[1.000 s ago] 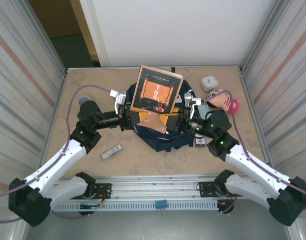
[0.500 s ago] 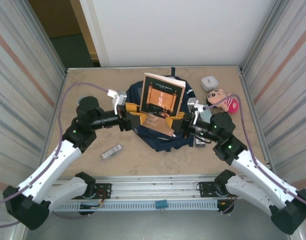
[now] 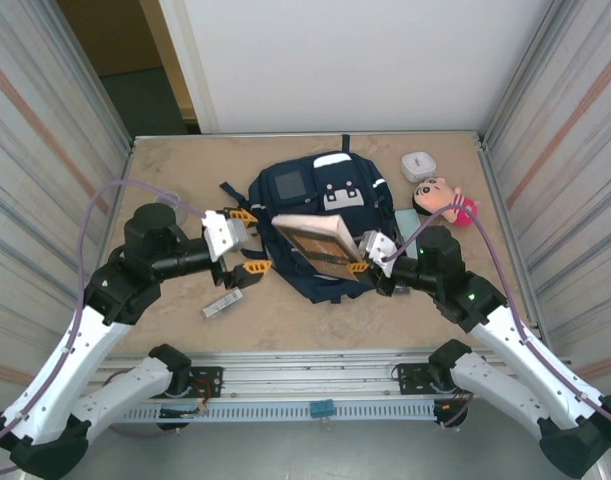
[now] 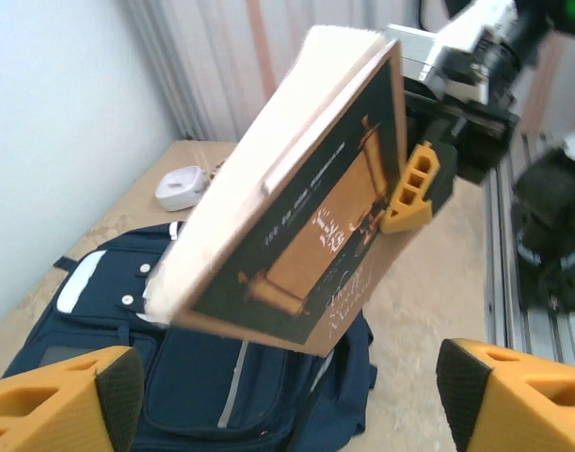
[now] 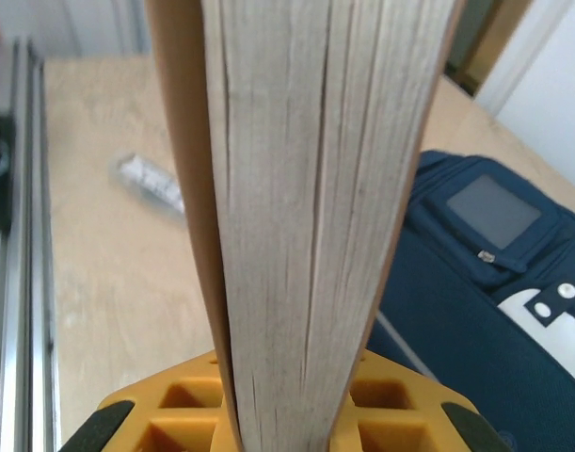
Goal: Pack books, pencil case, and school supplies into a backpack
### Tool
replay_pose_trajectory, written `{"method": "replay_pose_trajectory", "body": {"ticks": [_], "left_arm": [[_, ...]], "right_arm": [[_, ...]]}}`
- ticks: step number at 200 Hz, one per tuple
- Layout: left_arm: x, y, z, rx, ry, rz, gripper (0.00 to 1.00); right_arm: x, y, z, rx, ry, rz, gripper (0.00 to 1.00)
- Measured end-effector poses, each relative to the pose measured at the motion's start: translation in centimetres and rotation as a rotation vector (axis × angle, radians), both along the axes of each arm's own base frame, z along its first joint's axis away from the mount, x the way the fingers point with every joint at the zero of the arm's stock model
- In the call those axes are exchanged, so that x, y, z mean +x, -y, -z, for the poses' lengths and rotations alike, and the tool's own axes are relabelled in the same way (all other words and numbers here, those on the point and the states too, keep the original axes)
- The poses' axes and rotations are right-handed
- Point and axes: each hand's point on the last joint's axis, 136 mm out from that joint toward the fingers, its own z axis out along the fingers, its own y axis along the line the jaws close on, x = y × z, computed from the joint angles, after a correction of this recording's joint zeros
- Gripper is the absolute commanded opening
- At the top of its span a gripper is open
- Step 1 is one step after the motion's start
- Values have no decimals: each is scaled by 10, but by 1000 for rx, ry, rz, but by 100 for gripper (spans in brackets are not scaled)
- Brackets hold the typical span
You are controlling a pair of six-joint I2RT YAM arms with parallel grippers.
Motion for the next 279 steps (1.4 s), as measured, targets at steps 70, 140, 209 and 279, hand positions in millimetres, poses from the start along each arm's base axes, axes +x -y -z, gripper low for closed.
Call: {"method": "replay_pose_trajectory", "body": {"ticks": [70, 140, 209, 279], "left_arm": [[-9, 26, 64, 284, -6, 141, 88], [-6, 47, 77, 288, -67, 192, 59], [-6, 60, 84, 286, -112, 205, 2], [23, 27, 65, -99, -219, 67, 0]], "right_arm": [[-23, -10, 23, -135, 46, -213, 0], [-19, -19, 29, -180, 11, -259, 0], [-9, -21, 27, -163, -4, -231, 56], [33, 19, -14, 358, -73, 76, 85]]}}
